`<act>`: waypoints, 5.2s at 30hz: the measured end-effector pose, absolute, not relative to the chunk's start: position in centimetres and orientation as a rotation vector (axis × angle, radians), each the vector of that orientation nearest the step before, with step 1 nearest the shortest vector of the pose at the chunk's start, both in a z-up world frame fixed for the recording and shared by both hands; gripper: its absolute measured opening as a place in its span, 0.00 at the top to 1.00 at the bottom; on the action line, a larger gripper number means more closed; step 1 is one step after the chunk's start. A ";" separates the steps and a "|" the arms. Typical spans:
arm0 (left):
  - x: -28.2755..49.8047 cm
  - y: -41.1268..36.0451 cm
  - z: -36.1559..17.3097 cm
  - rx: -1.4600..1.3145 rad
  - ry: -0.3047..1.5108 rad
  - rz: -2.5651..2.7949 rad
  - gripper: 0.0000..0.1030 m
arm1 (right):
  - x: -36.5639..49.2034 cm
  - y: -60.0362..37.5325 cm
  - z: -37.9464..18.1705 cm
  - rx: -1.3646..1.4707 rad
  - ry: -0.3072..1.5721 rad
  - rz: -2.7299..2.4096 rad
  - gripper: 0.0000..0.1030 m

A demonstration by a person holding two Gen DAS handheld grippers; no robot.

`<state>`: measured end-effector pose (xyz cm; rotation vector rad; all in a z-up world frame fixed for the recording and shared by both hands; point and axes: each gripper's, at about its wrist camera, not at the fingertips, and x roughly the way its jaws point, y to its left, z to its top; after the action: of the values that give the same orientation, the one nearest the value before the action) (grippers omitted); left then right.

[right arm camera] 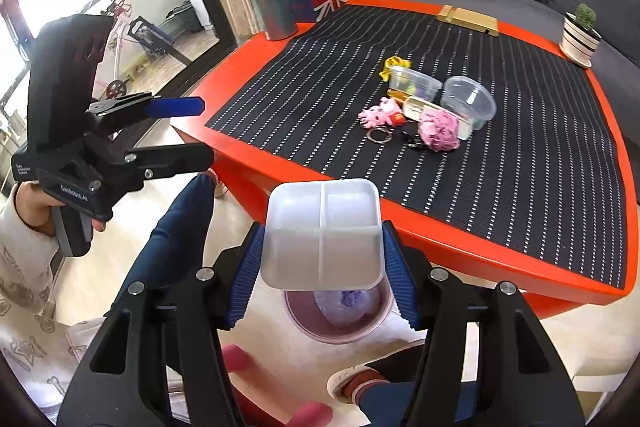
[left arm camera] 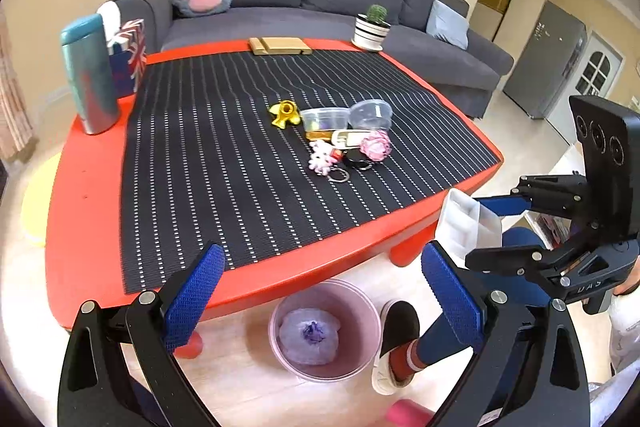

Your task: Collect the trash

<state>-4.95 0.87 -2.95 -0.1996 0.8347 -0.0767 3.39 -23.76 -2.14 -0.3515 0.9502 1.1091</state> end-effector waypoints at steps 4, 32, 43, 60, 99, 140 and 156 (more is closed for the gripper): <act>-5.3 1.5 -3.0 -0.208 0.829 -0.067 0.08 | 2.9 -22.9 -2.0 -0.362 0.948 1.138 0.44; -4.9 0.6 -3.0 -0.189 0.839 -0.089 0.08 | 4.1 -23.9 -1.7 -0.311 0.935 1.088 0.07; -4.1 0.4 -3.1 -0.185 0.841 -0.095 0.08 | 6.8 -24.1 -1.1 -0.279 0.916 1.037 0.07; -3.7 0.3 -3.5 -0.193 0.846 -0.097 0.08 | 13.5 -20.7 -2.7 -0.285 0.954 0.960 0.07; -1.7 0.4 -2.9 -0.170 0.838 -0.118 0.08 | 16.2 -19.4 -4.9 -0.291 0.981 0.932 0.70; 11.3 -0.5 -8.8 0.047 1.032 -0.225 0.33 | 16.0 -26.5 -4.0 -0.162 0.985 0.904 0.70; 10.6 -1.1 -9.0 0.043 1.031 -0.244 0.78 | 16.1 -25.9 -4.5 -0.164 0.995 0.915 0.70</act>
<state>10.60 -1.10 -8.96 0.0427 1.0306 -0.2439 16.11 -25.88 -4.52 -0.1636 0.9953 0.9153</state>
